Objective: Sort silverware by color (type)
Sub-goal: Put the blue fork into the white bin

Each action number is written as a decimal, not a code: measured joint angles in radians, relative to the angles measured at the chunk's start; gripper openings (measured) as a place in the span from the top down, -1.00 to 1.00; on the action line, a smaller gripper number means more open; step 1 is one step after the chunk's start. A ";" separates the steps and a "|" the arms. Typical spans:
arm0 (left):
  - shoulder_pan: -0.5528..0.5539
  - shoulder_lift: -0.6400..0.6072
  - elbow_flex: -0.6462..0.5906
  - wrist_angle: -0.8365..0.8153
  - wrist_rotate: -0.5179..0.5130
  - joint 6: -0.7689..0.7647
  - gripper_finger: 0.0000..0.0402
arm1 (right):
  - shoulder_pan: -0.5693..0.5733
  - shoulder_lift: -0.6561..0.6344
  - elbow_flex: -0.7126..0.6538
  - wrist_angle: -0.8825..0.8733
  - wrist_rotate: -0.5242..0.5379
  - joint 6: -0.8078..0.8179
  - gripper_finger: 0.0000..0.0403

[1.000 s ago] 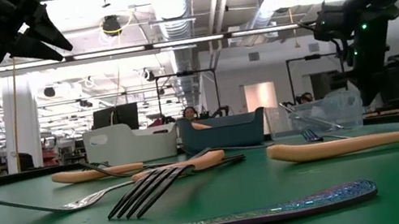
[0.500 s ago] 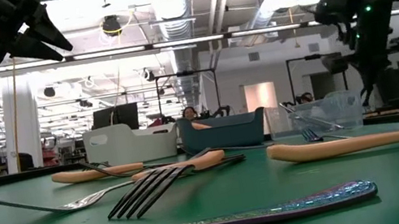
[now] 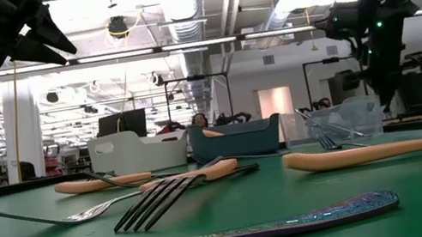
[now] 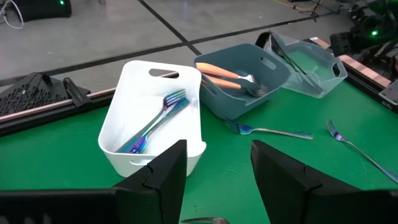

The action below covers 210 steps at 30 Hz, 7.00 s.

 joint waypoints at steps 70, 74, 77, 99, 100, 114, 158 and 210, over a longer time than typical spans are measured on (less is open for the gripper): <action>0.000 0.000 0.000 0.000 0.219 0.046 0.19 | 0.938 0.000 0.203 -0.293 -0.277 0.103 0.18; 0.000 0.000 0.000 0.000 0.219 0.038 0.19 | 0.906 0.001 0.197 -0.294 -0.281 0.165 0.05; 0.000 0.000 0.000 0.000 0.218 0.038 0.19 | 0.888 0.001 0.197 -0.288 -0.285 0.166 -0.01; 0.000 0.000 0.000 -0.003 0.218 0.033 0.19 | 0.790 0.297 0.227 -0.230 -0.300 0.185 -0.03; 0.000 0.000 0.000 -0.003 0.218 0.032 0.19 | 0.791 0.307 0.227 -0.225 -0.308 0.187 -0.03; 0.000 0.000 0.000 -0.004 0.218 0.038 0.19 | 0.801 0.359 0.262 -0.229 -0.336 0.259 -0.04; 0.000 0.000 0.000 -0.007 0.219 0.046 0.19 | 0.874 0.461 0.280 -0.223 -0.322 0.423 0.65; 0.000 0.000 0.000 -0.011 0.148 -0.017 0.19 | 0.562 0.680 1.220 -0.058 -0.457 -0.850 1.00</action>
